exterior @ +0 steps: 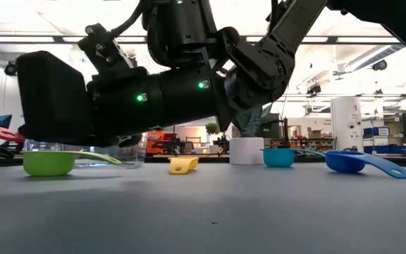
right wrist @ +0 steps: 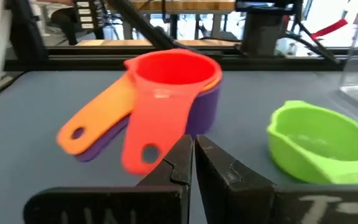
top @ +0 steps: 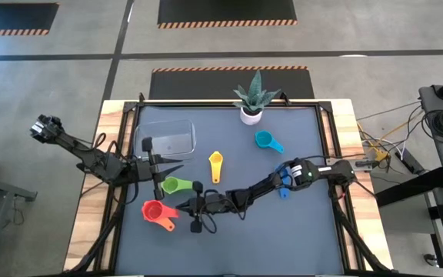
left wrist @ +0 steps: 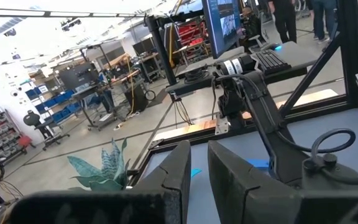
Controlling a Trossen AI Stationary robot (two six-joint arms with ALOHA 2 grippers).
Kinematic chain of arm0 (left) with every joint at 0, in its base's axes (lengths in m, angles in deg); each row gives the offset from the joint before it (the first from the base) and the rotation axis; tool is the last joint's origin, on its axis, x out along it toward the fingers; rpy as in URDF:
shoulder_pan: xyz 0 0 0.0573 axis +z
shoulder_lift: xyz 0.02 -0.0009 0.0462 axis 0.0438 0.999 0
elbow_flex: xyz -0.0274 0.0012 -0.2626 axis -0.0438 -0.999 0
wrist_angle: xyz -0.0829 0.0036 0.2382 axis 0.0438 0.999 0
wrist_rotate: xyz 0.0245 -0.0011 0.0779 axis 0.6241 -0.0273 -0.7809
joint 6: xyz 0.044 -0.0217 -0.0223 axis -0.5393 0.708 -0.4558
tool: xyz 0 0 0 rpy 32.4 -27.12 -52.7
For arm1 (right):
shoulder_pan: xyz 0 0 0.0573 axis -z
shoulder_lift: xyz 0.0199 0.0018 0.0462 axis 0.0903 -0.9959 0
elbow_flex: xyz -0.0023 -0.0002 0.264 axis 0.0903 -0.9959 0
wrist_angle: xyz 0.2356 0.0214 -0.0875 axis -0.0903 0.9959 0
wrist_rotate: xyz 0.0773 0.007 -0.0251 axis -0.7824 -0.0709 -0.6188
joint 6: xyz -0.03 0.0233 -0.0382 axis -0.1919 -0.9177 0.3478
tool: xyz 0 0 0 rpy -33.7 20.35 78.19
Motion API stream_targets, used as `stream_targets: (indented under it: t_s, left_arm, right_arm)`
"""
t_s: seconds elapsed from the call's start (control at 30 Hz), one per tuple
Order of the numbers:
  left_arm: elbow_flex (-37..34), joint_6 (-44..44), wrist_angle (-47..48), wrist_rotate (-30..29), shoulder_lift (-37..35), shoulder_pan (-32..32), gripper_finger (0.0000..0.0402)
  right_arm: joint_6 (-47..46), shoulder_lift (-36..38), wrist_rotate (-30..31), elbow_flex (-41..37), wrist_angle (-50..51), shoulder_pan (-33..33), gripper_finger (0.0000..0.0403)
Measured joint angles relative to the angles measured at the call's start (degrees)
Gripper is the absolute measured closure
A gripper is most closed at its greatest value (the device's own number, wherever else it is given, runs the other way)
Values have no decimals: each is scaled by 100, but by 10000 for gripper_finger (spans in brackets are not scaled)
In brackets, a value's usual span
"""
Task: Nest measuring cups in basket
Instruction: Stack the red measuring cup on top of the orange measuring cup
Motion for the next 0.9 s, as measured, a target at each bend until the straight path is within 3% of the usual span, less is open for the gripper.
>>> stream_targets:
  t_s: [0.2,0.3,0.57,0.67,0.83,0.9]
  left_arm:
    - [0,-2,0,0,0,-1,364]
    - [-2,-2,0,0,0,0,364]
    - [-2,195,108,25,12,0,364]
    - [-2,551,356,322,93,0,364]
    - [-4,1016,500,1396,340,-4,364]
    - [41,1279,616,1464,425,-7,364]
  right_arm:
    - [155,0,-181,115,-48,-134,394]
    - [363,0,4,139,-11,-151,394]
    - [61,-4,93,155,415,-5,394]
    - [69,-4,61,187,417,-28,394]
    - [63,-4,-40,275,596,-28,394]
    - [59,-4,-40,286,610,-31,394]
